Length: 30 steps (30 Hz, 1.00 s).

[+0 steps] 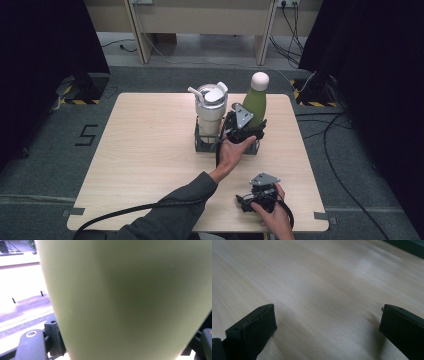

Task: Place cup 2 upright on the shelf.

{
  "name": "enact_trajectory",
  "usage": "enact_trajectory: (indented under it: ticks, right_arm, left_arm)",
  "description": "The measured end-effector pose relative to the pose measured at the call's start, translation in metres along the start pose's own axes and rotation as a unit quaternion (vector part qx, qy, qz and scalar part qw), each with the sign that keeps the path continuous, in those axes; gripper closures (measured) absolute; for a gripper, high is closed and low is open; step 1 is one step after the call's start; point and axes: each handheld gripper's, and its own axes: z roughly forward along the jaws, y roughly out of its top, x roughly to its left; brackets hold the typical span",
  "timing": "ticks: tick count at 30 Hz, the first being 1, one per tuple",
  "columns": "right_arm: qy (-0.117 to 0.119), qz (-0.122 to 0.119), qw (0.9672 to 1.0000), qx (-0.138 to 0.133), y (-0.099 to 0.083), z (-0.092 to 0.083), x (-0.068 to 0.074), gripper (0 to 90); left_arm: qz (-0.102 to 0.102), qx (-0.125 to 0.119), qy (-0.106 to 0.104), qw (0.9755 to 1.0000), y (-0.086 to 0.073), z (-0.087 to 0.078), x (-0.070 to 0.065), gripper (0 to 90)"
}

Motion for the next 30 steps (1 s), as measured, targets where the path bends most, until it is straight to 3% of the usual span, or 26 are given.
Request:
enact_trajectory:
  ticks: [5,9,15,27,30]
  right_arm:
    - [0.001,0.000,1.0000,0.000,0.000,0.000,0.000,1.0]
    - [0.001,-0.001,1.0000,0.000,0.000,0.000,0.000,1.0]
    - [0.001,-0.001,1.0000,0.000,0.000,0.000,0.000,1.0]
    - [0.001,-0.001,1.0000,0.000,0.000,0.000,0.000,0.9]
    - [0.001,-0.001,1.0000,0.000,0.000,0.000,0.000,1.0]
  left_arm:
    - [-0.007,-0.004,0.008,0.9999,0.000,0.007,-0.001,20.4]
    - [0.001,-0.008,0.027,0.9996,0.002,0.012,0.000,20.4]
    - [-0.004,-0.001,0.047,0.9989,-0.005,0.021,0.006,20.3]
    - [-0.006,0.013,0.060,0.9981,-0.021,0.032,0.013,20.3]
    - [0.002,0.014,0.064,0.9978,-0.024,0.034,0.013,20.3]
